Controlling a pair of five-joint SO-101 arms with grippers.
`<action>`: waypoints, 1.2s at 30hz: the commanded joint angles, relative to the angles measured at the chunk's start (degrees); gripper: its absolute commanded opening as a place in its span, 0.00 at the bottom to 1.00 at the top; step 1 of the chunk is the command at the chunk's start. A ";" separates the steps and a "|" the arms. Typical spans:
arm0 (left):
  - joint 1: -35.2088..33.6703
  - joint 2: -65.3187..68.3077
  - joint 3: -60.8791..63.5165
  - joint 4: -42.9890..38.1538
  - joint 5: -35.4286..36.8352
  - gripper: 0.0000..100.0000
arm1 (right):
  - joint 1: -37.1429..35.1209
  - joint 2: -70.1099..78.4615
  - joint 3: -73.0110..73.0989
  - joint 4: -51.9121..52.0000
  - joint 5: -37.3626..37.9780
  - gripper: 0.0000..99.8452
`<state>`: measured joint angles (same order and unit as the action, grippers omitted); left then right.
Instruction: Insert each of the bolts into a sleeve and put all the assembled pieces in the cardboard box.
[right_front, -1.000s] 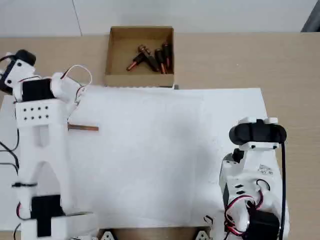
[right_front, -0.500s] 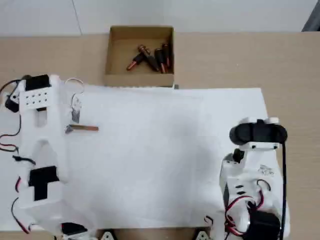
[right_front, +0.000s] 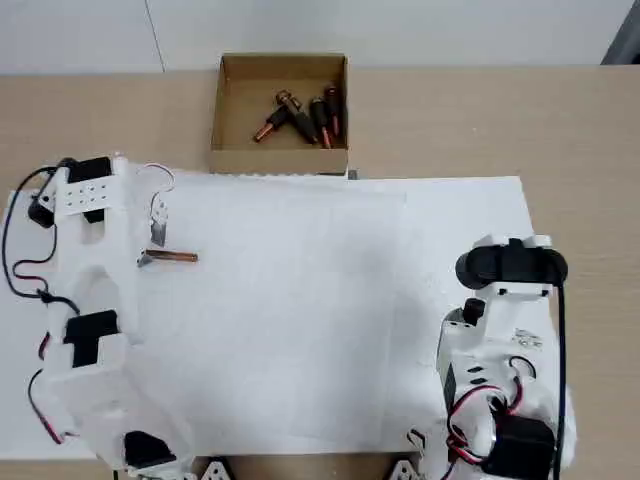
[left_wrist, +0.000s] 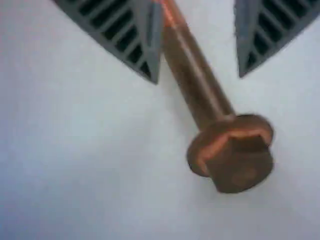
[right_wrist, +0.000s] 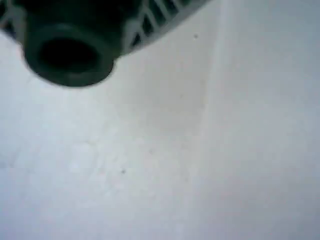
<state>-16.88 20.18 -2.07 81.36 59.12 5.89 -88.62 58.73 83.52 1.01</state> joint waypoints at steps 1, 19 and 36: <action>-0.18 -0.26 -2.42 -2.02 0.00 0.10 | 0.31 -0.40 -0.18 -1.54 -0.26 0.00; -3.43 -0.09 1.27 -3.78 -0.97 0.10 | 0.22 -0.40 -0.09 -1.54 -0.26 0.00; -3.52 -0.09 5.49 -5.80 -1.05 0.05 | 0.22 -0.40 -0.09 -1.54 -0.26 0.00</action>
<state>-20.13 20.44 2.51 78.11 58.24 5.80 -88.62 59.08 83.52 1.01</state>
